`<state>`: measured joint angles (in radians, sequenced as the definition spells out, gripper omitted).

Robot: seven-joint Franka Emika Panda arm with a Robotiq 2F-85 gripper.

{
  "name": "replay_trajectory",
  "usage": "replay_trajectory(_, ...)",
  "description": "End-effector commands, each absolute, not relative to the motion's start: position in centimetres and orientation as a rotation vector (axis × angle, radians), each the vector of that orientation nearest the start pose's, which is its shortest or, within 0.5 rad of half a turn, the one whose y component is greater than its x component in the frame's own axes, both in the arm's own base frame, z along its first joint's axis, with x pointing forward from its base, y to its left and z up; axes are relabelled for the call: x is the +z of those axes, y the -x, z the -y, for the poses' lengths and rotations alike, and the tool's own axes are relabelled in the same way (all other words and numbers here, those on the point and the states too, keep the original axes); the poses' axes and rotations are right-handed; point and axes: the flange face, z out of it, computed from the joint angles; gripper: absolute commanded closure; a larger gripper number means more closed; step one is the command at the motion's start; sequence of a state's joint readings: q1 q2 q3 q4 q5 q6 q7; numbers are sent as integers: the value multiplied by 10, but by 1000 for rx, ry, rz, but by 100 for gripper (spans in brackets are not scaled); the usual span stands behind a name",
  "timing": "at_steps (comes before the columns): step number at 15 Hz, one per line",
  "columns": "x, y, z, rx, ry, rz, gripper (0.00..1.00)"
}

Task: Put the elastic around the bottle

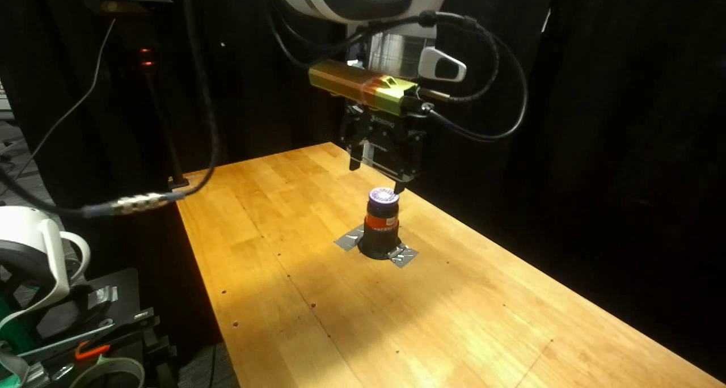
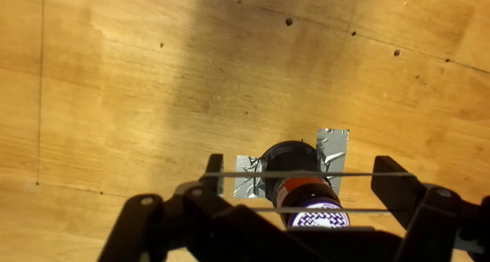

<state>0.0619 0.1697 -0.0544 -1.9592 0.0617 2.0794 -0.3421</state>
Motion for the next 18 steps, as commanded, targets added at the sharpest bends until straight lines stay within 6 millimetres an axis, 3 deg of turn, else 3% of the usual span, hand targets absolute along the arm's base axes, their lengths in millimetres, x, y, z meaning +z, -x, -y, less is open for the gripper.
replay_trajectory(1, 355, -646, -20, 33, 3035, 461, 0)
replay_trajectory(8, 316, -699, -46, -35, 2992, 360, 0)
replay_trajectory(14, 290, -715, -86, -17, 2971, 319, 0)
replay_trajectory(18, 270, -717, -100, 9, 2980, 305, 0)
